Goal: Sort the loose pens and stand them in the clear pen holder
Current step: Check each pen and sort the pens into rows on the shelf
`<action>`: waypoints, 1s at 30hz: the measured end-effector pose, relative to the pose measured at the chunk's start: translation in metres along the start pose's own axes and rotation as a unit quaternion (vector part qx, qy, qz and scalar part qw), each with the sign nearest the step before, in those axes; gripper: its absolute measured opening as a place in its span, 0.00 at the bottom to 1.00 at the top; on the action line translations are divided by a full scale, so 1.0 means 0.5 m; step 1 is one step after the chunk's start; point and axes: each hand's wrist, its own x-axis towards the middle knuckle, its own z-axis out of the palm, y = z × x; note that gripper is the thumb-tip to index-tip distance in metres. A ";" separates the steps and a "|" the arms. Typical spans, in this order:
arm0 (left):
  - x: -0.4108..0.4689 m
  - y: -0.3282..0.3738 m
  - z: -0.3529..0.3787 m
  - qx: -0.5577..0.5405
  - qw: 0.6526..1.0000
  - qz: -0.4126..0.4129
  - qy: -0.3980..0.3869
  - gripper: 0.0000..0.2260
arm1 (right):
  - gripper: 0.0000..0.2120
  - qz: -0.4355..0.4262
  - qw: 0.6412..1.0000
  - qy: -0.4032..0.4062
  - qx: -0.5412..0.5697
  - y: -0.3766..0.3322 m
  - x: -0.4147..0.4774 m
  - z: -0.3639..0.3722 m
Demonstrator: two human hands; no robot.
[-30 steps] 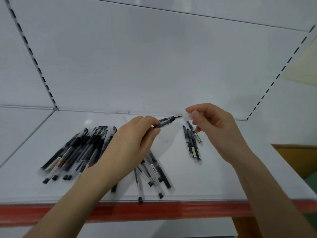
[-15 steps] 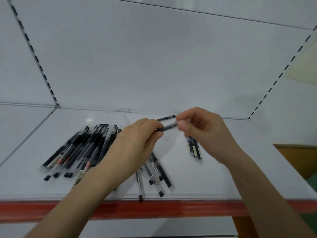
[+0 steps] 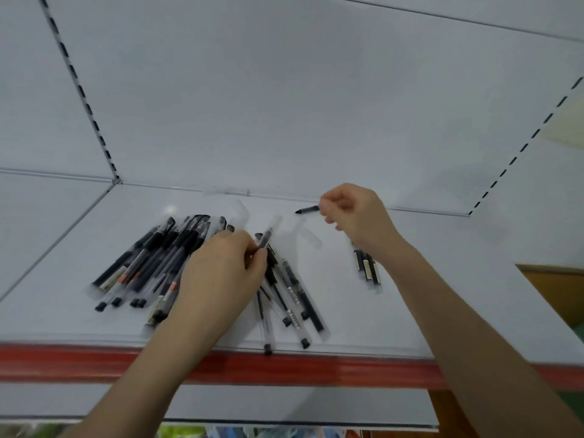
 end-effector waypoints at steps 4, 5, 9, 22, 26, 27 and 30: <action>-0.005 -0.014 0.006 0.111 0.992 -0.038 -0.053 0.12 | 0.13 0.042 0.967 -0.128 -0.215 0.029 0.010 0.048; -0.004 -0.014 0.007 0.130 0.989 -0.041 -0.057 0.12 | 0.14 0.044 0.958 -0.138 -0.248 0.027 0.009 0.056; -0.002 -0.018 0.005 0.156 0.984 -0.045 -0.069 0.11 | 0.10 0.043 0.951 -0.131 -0.278 0.027 0.018 0.068; 0.027 0.012 0.028 0.179 0.977 0.009 -0.117 0.14 | 0.11 0.058 0.989 0.033 -0.131 0.061 -0.017 -0.035; 0.068 0.035 0.051 0.173 0.979 0.039 -0.101 0.13 | 0.07 0.084 0.986 0.063 -0.128 0.080 -0.037 -0.078; 0.085 0.042 0.061 0.169 0.979 0.049 -0.104 0.12 | 0.07 0.091 0.986 0.067 -0.127 0.085 -0.043 -0.085; 0.150 0.063 0.107 0.160 0.975 0.087 -0.130 0.11 | 0.08 0.101 0.985 0.078 -0.119 0.098 -0.061 -0.101</action>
